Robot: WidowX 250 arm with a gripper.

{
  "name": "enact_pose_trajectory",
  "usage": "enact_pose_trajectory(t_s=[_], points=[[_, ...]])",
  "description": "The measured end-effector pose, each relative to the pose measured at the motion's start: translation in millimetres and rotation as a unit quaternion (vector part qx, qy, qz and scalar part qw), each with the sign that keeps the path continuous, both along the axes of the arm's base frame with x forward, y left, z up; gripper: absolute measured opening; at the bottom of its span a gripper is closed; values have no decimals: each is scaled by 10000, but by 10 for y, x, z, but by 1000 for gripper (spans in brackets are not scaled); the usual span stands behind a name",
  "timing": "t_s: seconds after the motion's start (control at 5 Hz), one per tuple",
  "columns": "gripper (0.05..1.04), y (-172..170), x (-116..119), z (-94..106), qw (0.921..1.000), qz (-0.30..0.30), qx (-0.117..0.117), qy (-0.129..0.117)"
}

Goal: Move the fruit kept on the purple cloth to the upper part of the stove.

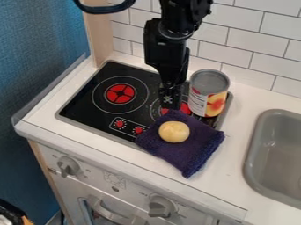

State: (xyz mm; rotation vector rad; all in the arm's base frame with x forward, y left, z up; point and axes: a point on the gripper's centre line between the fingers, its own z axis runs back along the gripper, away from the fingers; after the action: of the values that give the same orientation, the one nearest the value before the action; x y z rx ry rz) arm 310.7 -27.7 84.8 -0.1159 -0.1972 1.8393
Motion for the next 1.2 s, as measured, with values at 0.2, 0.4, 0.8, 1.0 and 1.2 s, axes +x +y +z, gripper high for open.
enact_pose_trajectory(t_s=[0.2, 0.4, 0.8, 1.0, 1.2], points=[[1001, 0, -25, -111, 9998, 22, -3, 179], [1001, -9, -30, -234, 9995, 30, -2, 317], [1001, -87, -70, -638, 9973, 100, -67, 723], [1001, -141, -105, -730, 9963, 22, -2, 863], [953, -172, -119, -779, 9956, 28, -96, 932]])
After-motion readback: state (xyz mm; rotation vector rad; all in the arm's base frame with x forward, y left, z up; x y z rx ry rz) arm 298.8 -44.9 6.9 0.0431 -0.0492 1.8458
